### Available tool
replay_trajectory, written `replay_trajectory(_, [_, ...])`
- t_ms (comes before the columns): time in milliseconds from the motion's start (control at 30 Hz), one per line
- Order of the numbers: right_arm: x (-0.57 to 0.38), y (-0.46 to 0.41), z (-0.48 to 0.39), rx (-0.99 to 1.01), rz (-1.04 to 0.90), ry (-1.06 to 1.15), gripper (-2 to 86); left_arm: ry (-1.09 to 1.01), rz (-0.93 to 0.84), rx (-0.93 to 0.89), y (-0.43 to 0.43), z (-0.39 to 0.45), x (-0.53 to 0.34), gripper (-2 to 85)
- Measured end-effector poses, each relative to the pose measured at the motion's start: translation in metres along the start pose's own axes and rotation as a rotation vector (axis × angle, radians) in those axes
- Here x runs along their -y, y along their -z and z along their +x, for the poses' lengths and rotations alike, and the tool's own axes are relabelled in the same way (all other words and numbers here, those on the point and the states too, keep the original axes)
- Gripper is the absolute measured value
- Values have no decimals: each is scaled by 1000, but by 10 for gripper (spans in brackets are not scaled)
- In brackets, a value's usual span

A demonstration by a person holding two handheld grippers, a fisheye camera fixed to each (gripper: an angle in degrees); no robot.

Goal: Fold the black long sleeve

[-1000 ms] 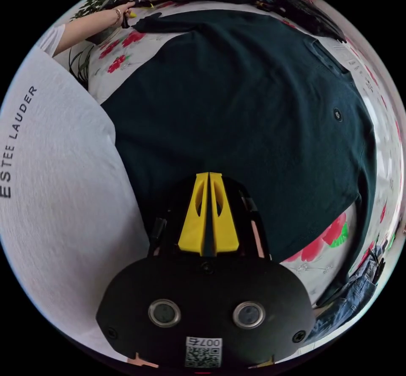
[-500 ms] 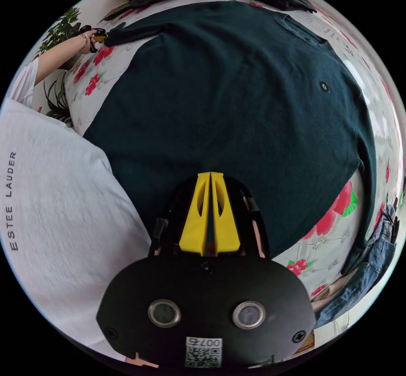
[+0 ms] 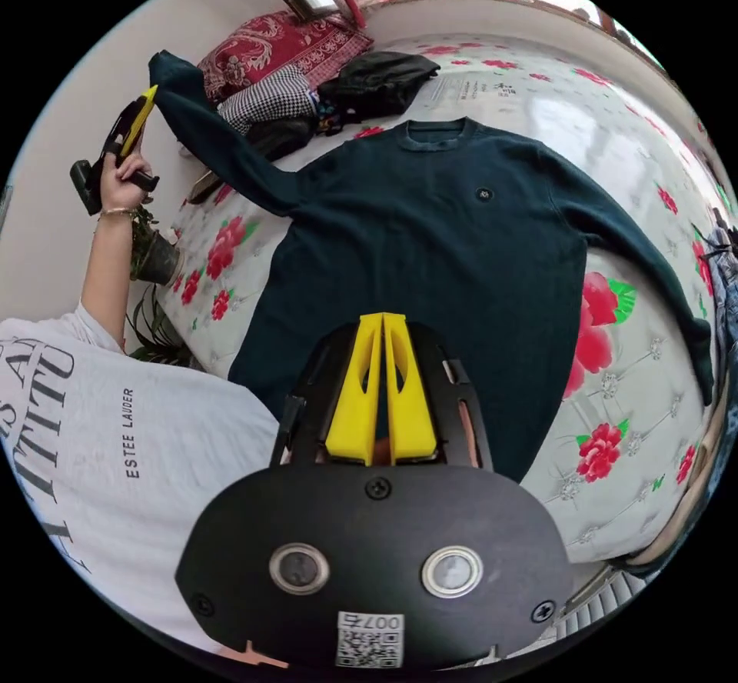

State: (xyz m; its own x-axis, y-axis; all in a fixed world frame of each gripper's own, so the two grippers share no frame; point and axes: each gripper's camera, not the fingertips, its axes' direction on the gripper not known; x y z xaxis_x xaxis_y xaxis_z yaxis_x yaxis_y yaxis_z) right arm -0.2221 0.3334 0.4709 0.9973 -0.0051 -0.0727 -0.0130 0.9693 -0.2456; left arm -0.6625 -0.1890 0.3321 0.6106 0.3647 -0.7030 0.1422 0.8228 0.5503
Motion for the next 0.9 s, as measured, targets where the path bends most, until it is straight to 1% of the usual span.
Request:
replay_trajectory(33, [-5,19,8,21,47,-26,-2,-35,-47,-65,-15,15,-4,0])
replay_trajectory(67, [-12,35,17,32,84,-58,-2,-71,-166,-192,-48,42,-19,9])
replay_trajectory(100, [-16,42,21,31,98,-74,-2,-61,-292,-279,-78,67,-41,36])
replay_trajectory(133, [-25,51,32,27,105,-105,-1,-66,-347,-307,-90,78,-54,58])
replay_trajectory(167, [-35,58,43,26,97,-140,-1,-90,-447,-332,-108,101,-82,91])
replay_trajectory(200, [-41,61,48,25,94,-158,0,-86,-527,-305,-117,118,-110,112])
replay_trajectory(233, [-54,68,57,22,91,-189,1,-80,-559,-281,-119,125,-123,114])
replay_trajectory(300, [-73,77,69,25,92,-227,5,-20,-677,-165,-110,139,-173,114])
replay_trajectory(333, [-83,82,76,28,95,-247,9,-5,-704,-126,-106,140,-184,114])
replay_trajectory(400, [-93,85,84,34,86,-267,16,80,-779,50,-78,136,-220,107])
replay_trajectory(500, [-91,84,90,38,83,-263,24,198,-853,177,-46,127,-249,106])
replay_trajectory(600, [-63,73,77,9,67,-176,27,319,-908,247,-27,126,-270,118])
replay_trajectory(700, [-23,49,48,-74,23,-24,27,418,-978,302,-32,131,-292,128])
replay_trajectory(767, [9,21,21,-149,-23,101,28,439,-1020,342,-43,136,-304,130])
replay_trajectory(833, [31,-3,1,-213,-59,182,30,391,-1032,425,-53,144,-306,113])
replay_trajectory(867, [43,-18,-9,-239,-86,225,30,316,-1072,501,-62,150,-307,82])
replay_trajectory(900, [48,-27,-13,-248,-105,242,30,190,-1094,484,-70,161,-308,43])
